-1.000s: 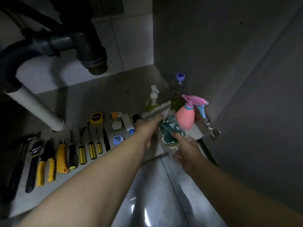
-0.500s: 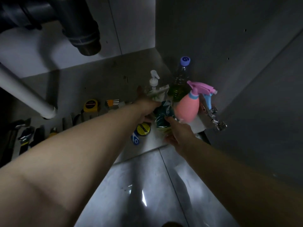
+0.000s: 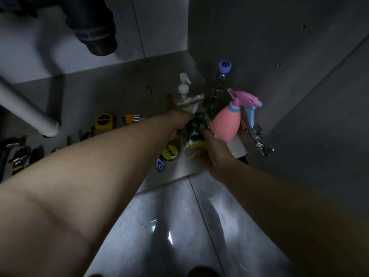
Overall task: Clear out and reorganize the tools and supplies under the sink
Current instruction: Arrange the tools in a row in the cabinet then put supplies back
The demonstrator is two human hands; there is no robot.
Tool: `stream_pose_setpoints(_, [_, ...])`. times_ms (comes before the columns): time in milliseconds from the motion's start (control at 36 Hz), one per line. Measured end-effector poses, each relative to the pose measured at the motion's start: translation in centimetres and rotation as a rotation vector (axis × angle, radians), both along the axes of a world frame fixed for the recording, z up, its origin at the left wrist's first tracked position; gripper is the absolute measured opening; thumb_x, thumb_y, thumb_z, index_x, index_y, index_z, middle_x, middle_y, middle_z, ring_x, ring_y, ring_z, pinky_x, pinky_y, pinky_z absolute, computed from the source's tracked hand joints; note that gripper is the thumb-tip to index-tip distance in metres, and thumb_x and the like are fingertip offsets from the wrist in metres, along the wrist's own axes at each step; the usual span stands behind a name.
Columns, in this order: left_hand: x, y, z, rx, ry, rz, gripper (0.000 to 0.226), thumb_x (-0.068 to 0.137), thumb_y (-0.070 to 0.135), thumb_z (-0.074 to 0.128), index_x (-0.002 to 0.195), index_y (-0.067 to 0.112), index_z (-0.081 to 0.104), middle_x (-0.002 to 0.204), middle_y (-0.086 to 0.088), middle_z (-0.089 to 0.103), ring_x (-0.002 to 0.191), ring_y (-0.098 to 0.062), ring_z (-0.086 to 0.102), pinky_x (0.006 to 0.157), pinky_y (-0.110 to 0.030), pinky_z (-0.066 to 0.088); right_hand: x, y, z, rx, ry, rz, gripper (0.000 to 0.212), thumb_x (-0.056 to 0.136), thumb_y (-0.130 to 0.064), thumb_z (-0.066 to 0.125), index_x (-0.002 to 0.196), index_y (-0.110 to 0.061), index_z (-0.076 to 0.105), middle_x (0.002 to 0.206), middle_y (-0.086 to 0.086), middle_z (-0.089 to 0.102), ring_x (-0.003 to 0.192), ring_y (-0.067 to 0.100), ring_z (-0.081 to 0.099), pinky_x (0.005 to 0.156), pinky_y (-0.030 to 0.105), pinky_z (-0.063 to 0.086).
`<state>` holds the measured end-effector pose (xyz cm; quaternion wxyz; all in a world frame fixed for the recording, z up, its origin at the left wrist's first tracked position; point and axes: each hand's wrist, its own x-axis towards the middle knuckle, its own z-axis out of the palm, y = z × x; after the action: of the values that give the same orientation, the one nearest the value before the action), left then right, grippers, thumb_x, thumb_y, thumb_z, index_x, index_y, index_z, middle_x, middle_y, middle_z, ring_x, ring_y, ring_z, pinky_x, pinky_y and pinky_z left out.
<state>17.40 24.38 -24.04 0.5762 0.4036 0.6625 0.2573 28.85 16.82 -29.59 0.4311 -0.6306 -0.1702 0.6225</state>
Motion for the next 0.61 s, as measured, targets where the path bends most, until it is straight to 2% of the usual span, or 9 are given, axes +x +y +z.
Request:
stream_pose_setpoints(83, [0.0, -0.2, -0.2, 0.012, 0.005, 0.003, 0.075, 0.096, 0.018, 0.068, 0.159, 0.017, 0.027, 0.141, -0.012, 0.057, 0.110, -0.024, 0.064, 0.065, -0.030, 0.056, 0.2, -0.4, -0.1, 0.019, 0.016, -0.002, 0.079, 0.081, -0.046, 0.078, 0.145, -0.014, 0.044, 0.136, 0.015, 0.059, 0.126, 0.037, 0.056, 0.105, 0.053, 0.048])
stream_pose_setpoints(167, [-0.3, -0.5, -0.1, 0.041, -0.034, -0.002, 0.076, 0.095, 0.017, 0.070, 0.157, 0.023, 0.027, 0.134, -0.011, 0.062, 0.110, -0.026, 0.067, 0.070, -0.036, 0.061, 0.7, -0.9, 0.1, -0.005, -0.006, 0.001, 0.093, 0.072, -0.053, 0.083, 0.145, -0.016, 0.039, 0.135, 0.015, 0.059, 0.122, 0.036, 0.059, 0.100, 0.053, 0.052])
stream_pose_setpoints(278, [-1.0, -1.3, 0.4, 0.070, -0.015, -0.006, 0.091, 0.088, 0.021, 0.078, 0.160, 0.024, 0.021, 0.138, -0.009, 0.059, 0.118, -0.027, 0.063, 0.089, -0.044, 0.060, 1.4, -2.1, 1.2, -0.097, -0.092, 0.029, 0.098, 0.067, -0.065, 0.081, 0.141, -0.023, 0.032, 0.124, 0.009, 0.057, 0.101, 0.025, 0.067, 0.063, 0.033, 0.061])
stream_pose_setpoints(333, [-1.4, -1.9, 0.7, 0.129, 0.039, -0.030, 0.081, 0.087, 0.024, 0.080, 0.155, 0.018, 0.034, 0.139, -0.007, 0.060, 0.118, -0.024, 0.061, 0.096, -0.039, 0.056, 1.7, -2.7, 1.8, -0.109, -0.142, 0.032, 0.096, 0.067, -0.069, 0.078, 0.138, -0.021, 0.034, 0.121, 0.008, 0.057, 0.095, 0.021, 0.068, 0.054, 0.027, 0.057])
stream_pose_setpoints(444, [-2.6, -3.8, 2.0, 0.247, 0.184, -0.076, 0.056, 0.089, 0.026, 0.078, 0.138, 0.012, 0.056, 0.126, -0.003, 0.067, 0.108, -0.020, 0.066, 0.094, -0.034, 0.057, 2.5, -4.7, 3.2, -0.136, -0.255, 0.066, 0.085, 0.072, -0.073, 0.070, 0.128, -0.016, 0.042, 0.110, 0.008, 0.059, 0.083, 0.017, 0.065, 0.052, 0.025, 0.055])
stream_pose_setpoints(472, [-3.0, -4.5, 2.6, 0.251, 0.214, -0.093, 0.053, 0.090, 0.027, 0.077, 0.137, 0.013, 0.059, 0.122, -0.004, 0.069, 0.099, -0.018, 0.068, 0.082, -0.028, 0.059, 2.7, -5.2, 3.7, -0.140, -0.277, 0.095, 0.077, 0.076, -0.070, 0.068, 0.125, -0.014, 0.047, 0.107, 0.008, 0.060, 0.080, 0.018, 0.064, 0.051, 0.024, 0.053])
stream_pose_setpoints(528, [-3.9, -5.9, 3.8, 0.277, 0.253, -0.131, 0.043, 0.092, 0.026, 0.075, 0.131, 0.014, 0.062, 0.110, -0.003, 0.071, 0.079, -0.010, 0.066, 0.056, -0.015, 0.051, 3.1, -6.2, 5.1, -0.149, -0.325, 0.201, 0.061, 0.084, -0.063, 0.065, 0.113, -0.009, 0.057, 0.095, 0.008, 0.062, 0.071, 0.018, 0.062, 0.052, 0.024, 0.051])
stream_pose_setpoints(556, [-4.5, -6.7, 4.4, 0.294, 0.260, -0.148, 0.038, 0.093, 0.026, 0.074, 0.128, 0.015, 0.064, 0.109, -0.001, 0.071, 0.078, -0.008, 0.064, 0.055, -0.014, 0.047, 3.2, -6.8, 5.9, -0.150, -0.344, 0.264, 0.054, 0.086, -0.059, 0.064, 0.106, -0.009, 0.060, 0.089, 0.008, 0.062, 0.067, 0.017, 0.061, 0.053, 0.024, 0.051])
stream_pose_setpoints(611, [-5.7, -8.8, 5.8, 0.309, 0.269, -0.197, 0.038, 0.093, 0.023, 0.074, 0.128, 0.014, 0.064, 0.117, -0.001, 0.069, 0.092, -0.013, 0.064, 0.069, -0.019, 0.050, 3.1, -8.1, 8.0, -0.143, -0.349, 0.379, 0.042, 0.088, -0.054, 0.064, 0.102, -0.014, 0.061, 0.086, 0.006, 0.063, 0.067, 0.017, 0.062, 0.056, 0.025, 0.052])
